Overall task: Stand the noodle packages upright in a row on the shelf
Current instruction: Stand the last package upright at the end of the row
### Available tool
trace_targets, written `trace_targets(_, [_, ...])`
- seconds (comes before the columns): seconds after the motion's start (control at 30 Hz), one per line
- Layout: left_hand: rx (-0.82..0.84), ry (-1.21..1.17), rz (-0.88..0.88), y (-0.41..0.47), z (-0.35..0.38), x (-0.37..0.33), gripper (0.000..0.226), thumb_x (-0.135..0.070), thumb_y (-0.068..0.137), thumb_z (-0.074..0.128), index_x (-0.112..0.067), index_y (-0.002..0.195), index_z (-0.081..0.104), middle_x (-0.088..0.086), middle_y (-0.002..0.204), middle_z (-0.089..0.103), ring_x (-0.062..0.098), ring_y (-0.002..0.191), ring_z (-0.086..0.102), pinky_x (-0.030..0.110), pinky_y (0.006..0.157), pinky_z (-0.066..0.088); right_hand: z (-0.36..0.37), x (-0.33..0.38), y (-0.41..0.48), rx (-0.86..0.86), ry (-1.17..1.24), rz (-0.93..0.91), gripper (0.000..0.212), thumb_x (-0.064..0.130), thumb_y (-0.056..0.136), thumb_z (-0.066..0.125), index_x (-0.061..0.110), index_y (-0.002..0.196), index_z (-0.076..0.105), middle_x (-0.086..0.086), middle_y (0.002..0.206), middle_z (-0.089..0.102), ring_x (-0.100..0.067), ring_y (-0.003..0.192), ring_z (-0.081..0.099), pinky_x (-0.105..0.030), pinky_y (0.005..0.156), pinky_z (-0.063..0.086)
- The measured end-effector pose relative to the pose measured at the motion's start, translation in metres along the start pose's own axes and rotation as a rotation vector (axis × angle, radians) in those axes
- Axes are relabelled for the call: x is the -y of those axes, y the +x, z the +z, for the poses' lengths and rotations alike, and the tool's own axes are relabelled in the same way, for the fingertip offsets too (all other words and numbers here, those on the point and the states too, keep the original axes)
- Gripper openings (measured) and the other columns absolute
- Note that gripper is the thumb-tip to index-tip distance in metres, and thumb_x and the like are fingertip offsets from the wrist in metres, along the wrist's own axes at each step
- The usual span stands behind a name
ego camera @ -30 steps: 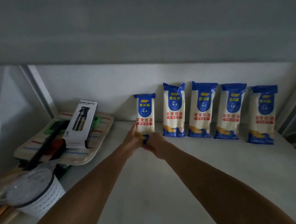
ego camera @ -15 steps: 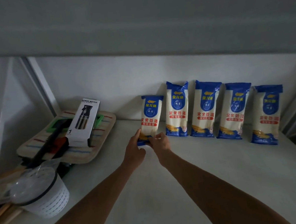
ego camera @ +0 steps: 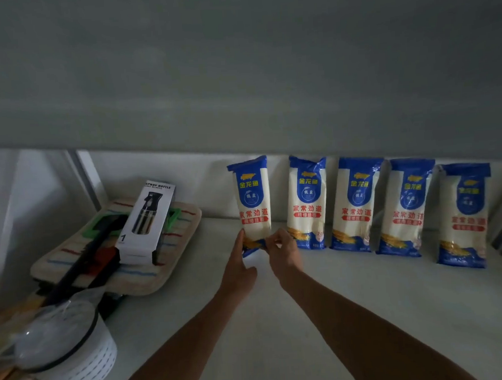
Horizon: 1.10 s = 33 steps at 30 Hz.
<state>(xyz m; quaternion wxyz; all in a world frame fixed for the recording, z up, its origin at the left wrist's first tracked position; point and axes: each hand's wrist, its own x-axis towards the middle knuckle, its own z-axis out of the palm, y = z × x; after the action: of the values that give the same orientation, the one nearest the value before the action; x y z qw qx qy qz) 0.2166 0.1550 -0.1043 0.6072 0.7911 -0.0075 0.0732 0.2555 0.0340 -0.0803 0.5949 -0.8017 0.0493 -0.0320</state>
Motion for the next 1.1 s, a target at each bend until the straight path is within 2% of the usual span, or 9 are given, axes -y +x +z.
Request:
trace_targets(0.13, [0.083,-0.072,-0.017,0.026,-0.007,-0.001,0.077,0.008,0.080,0.063,-0.014,0.148,0.035,0.013,0.143,0.052,0.024,0.127,0.057,0.052,0.107,0.047,0.021,0.008,0.021,0.116,0.015,0.162,0.013,0.020,0.096,0.050,0.012,0.103,0.058,-0.008,0.093,0.063,-0.020,0.081,0.058,-0.032,0.067,0.050])
trace_targets(0.23, [0.171,-0.101,-0.027,0.034,-0.009,-0.016,0.043,-0.006,0.084,0.054,-0.010,0.126,0.046,0.010,0.109,0.057,0.007,0.097,0.065,0.033,0.092,0.049,0.017,0.018,0.033,0.201,0.033,0.240,0.025,0.017,0.094,0.050,0.005,0.112,0.062,-0.003,0.086,0.058,-0.022,0.089,0.059,-0.039,0.086,0.055])
trace_targets(0.3, [0.110,-0.101,-0.039,0.041,-0.008,-0.030,0.044,0.012,0.097,0.035,-0.026,0.115,0.048,0.003,0.103,0.057,0.001,0.091,0.065,0.018,0.084,0.052,0.018,0.019,0.037,0.221,0.048,0.269,0.018,0.013,0.090,0.054,0.002,0.102,0.062,-0.010,0.089,0.060,-0.027,0.092,0.063,-0.038,0.086,0.054])
trace_targets(0.47, [0.097,-0.150,-0.049,0.036,-0.006,-0.040,0.069,0.027,0.094,0.023,-0.014,0.149,0.030,0.015,0.131,0.055,0.018,0.117,0.060,0.021,0.094,0.052,0.026,0.012,0.037,0.213,0.067,0.321,0.019,0.010,0.086,0.064,0.001,0.103,0.066,-0.021,0.096,0.065,-0.024,0.080,0.058,-0.038,0.083,0.056])
trace_targets(0.6, [0.152,-0.174,-0.112,0.032,-0.009,-0.039,0.065,0.024,0.095,0.031,-0.014,0.148,0.032,0.003,0.117,0.058,0.005,0.106,0.065,0.022,0.096,0.053,0.015,0.008,0.034,0.200,0.158,0.286,0.016,0.003,0.088,0.060,0.000,0.103,0.065,-0.017,0.098,0.063,-0.026,0.087,0.060,-0.045,0.093,0.055])
trace_targets(0.8, [0.166,-0.042,-0.095,0.031,-0.015,-0.023,0.092,0.023,0.079,0.045,-0.025,0.155,0.026,0.005,0.142,0.045,0.021,0.134,0.048,0.045,0.115,0.039,0.018,0.000,0.025,0.110,0.216,0.316,0.012,0.007,0.090,0.064,0.016,0.093,0.057,-0.016,0.105,0.068,-0.027,0.099,0.069,-0.044,0.091,0.058])
trace_targets(0.93, [0.189,0.070,-0.076,0.035,-0.019,-0.021,0.055,0.002,0.093,0.053,-0.009,0.146,0.046,0.015,0.136,0.056,0.025,0.127,0.056,0.035,0.115,0.040,0.016,0.005,0.025,0.013,-0.082,0.320,0.035,0.022,0.094,0.059,0.010,0.123,0.045,-0.016,0.114,0.061,-0.029,0.101,0.067,-0.041,0.085,0.060])
trace_targets(1.0, [0.043,0.259,-0.043,0.027,-0.013,-0.028,0.043,0.005,0.095,0.053,-0.004,0.137,0.055,0.012,0.125,0.062,0.022,0.115,0.062,0.020,0.101,0.044,0.014,0.012,0.027,-0.057,-0.130,0.279,0.033,0.018,0.096,0.055,0.009,0.126,0.044,-0.015,0.116,0.057,-0.029,0.104,0.063,-0.043,0.090,0.057])
trace_targets(1.1, [-0.222,0.302,0.004,0.018,-0.003,-0.034,0.027,-0.005,0.090,0.060,-0.006,0.116,0.067,0.011,0.108,0.069,0.021,0.096,0.068,0.023,0.085,0.051,0.016,0.019,0.029,-0.004,-0.150,0.228,0.034,0.017,0.092,0.053,0.012,0.125,0.046,-0.012,0.116,0.057,-0.029,0.103,0.062,-0.042,0.090,0.057])
